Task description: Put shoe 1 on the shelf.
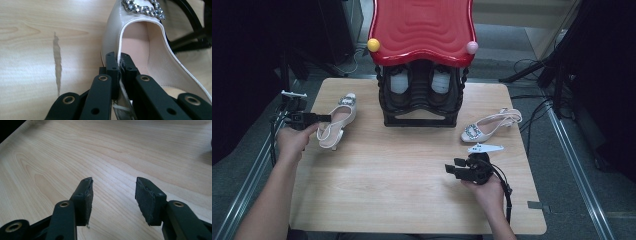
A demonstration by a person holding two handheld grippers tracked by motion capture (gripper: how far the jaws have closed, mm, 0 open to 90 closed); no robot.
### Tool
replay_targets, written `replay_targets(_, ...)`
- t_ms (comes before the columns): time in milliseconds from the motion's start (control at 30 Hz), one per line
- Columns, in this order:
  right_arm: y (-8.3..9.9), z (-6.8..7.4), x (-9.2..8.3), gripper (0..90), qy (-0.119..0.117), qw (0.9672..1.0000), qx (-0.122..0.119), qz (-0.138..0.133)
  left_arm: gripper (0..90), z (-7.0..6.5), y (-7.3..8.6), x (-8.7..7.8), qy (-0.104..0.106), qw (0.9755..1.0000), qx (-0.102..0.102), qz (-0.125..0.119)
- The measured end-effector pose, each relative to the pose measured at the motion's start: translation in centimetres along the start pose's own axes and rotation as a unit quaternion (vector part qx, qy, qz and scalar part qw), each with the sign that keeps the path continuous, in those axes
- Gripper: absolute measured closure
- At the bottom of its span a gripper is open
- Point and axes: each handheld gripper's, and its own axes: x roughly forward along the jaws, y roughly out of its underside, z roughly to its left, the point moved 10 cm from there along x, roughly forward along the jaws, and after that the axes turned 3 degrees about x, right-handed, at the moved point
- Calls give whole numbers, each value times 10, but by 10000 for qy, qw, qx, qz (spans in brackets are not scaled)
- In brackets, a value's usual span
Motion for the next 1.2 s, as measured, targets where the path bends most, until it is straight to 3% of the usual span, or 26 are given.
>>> replay_targets(433, -13, 0, 10, 480, -87, 9999, -44, -25, 876, -26, 40, -4, 88, 9991, 342, 226)
replay_targets(733, -17, 1, 16, 478, -136, 9999, -83, -57, 875, -54, 66, -5, 339, 9979, 479, 279)
replay_targets(1033, -16, -2, 15, 476, -74, 10000, -53, -7, 874, -93, 80, 6, 733, 9927, 835, 463)
replay_targets(1200, -12, -2, 13, 472, 2, 10000, -73, 65, 874, -115, 85, 16, 890, 9881, 1105, 591)
